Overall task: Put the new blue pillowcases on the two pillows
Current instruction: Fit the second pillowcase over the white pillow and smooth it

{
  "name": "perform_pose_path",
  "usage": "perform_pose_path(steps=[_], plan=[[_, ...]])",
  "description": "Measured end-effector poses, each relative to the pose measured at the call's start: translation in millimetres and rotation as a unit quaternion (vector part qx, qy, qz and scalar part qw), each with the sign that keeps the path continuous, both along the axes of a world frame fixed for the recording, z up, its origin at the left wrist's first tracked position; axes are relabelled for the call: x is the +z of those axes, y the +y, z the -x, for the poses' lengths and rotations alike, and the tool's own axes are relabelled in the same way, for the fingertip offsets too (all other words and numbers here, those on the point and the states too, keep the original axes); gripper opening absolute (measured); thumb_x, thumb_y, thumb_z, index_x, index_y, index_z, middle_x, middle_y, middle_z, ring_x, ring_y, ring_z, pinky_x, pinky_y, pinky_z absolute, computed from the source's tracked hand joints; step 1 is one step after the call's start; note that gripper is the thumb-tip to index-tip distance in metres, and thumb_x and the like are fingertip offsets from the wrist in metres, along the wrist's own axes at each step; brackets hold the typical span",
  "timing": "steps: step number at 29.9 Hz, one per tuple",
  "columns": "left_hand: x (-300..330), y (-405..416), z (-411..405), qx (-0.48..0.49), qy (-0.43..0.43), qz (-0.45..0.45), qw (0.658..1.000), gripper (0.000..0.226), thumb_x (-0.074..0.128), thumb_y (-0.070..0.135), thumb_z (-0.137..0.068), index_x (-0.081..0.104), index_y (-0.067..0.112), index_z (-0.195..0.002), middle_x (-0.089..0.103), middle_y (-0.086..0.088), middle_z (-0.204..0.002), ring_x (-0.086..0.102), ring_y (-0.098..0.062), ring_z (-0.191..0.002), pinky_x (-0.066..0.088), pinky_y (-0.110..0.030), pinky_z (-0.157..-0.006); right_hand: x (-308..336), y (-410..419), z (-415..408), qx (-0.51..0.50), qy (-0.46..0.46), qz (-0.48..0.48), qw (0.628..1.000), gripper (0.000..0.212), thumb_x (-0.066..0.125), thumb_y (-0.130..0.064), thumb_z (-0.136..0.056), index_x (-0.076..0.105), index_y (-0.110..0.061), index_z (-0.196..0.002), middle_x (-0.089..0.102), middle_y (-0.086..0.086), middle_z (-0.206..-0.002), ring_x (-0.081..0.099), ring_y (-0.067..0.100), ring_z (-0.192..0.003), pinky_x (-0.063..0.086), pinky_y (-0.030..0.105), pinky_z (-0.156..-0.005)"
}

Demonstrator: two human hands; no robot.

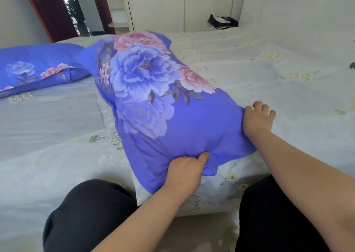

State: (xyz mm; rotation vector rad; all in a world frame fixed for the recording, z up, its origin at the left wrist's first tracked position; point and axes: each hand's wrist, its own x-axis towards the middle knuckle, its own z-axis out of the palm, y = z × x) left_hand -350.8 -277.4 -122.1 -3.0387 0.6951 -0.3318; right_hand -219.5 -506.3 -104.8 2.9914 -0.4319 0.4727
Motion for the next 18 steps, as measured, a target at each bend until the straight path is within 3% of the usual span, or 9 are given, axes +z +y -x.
perform_pose_path(steps=[2,4,6,9,13,16,18], plan=[[2.4,5.2,-0.6,0.01,-0.006,-0.003,1.0,0.07,0.081,0.018,-0.029,0.072,0.028,-0.098,0.048,0.005,-0.04,0.048,-0.015,-0.032,0.013,-0.015,-0.042,8.0,15.5,1.5,0.137,-0.186,-0.048,0.972,0.038,0.039,-0.005,-0.085,0.057,-0.009,-0.118,0.048,0.017,-0.127,0.042,0.034,-0.115,0.027,0.052,-0.105],[3.9,7.3,-3.2,0.016,-0.016,0.002,1.0,0.069,0.081,0.016,-0.032,0.072,0.028,-0.099,0.049,0.005,-0.041,0.049,-0.015,-0.033,0.014,-0.015,-0.042,16.5,40.7,9.7,0.302,-0.304,-0.066,0.901,0.043,0.041,-0.006,-0.083,0.059,-0.012,-0.121,0.055,0.013,-0.124,0.046,0.029,-0.114,0.031,0.05,-0.104],[2.7,8.1,-3.5,0.011,-0.02,0.006,1.0,0.065,0.081,0.017,-0.035,0.071,0.029,-0.098,0.05,0.005,-0.044,0.049,-0.015,-0.036,0.018,-0.017,-0.04,13.7,65.7,17.8,0.399,-0.212,-0.062,0.89,0.045,0.036,-0.025,-0.093,0.051,-0.021,-0.135,0.049,0.006,-0.136,0.041,0.024,-0.127,0.026,0.049,-0.108],[-2.8,11.8,5.5,-0.024,-0.062,0.02,0.998,0.055,0.075,0.011,-0.043,0.068,0.027,-0.095,0.052,0.005,-0.062,0.052,-0.017,-0.05,0.034,-0.023,-0.043,-1.2,76.3,15.1,0.347,-0.008,-0.087,0.934,0.058,0.008,-0.054,-0.093,0.015,-0.039,-0.149,0.018,-0.011,-0.157,0.013,0.016,-0.145,0.006,0.052,-0.116],[2.6,26.0,20.0,0.026,-0.185,0.104,0.977,0.046,0.046,0.006,-0.068,0.063,0.021,-0.108,0.055,-0.001,-0.087,0.05,-0.023,-0.071,0.041,-0.03,-0.052,-3.7,70.0,2.6,0.302,0.042,-0.16,0.939,0.052,0.017,-0.053,-0.097,0.003,-0.048,-0.147,0.003,-0.018,-0.157,-0.001,0.011,-0.146,-0.001,0.054,-0.116],[14.1,40.0,31.0,0.106,-0.221,0.108,0.963,0.048,0.04,0.006,-0.069,0.061,0.018,-0.111,0.059,-0.005,-0.1,0.051,-0.028,-0.083,0.04,-0.036,-0.065,-1.8,73.3,4.0,0.289,0.06,-0.181,0.938,0.052,0.018,-0.054,-0.097,0.002,-0.049,-0.146,0.002,-0.019,-0.157,-0.002,0.011,-0.146,-0.002,0.056,-0.115],[22.0,51.6,35.1,0.13,-0.211,0.118,0.962,0.049,0.04,0.009,-0.067,0.062,0.017,-0.109,0.061,-0.003,-0.098,0.055,-0.029,-0.084,0.041,-0.037,-0.069,-0.5,75.6,6.8,0.285,0.06,-0.185,0.938,0.052,0.018,-0.053,-0.098,0.003,-0.048,-0.147,0.002,-0.019,-0.157,-0.002,0.011,-0.146,-0.002,0.056,-0.115]])
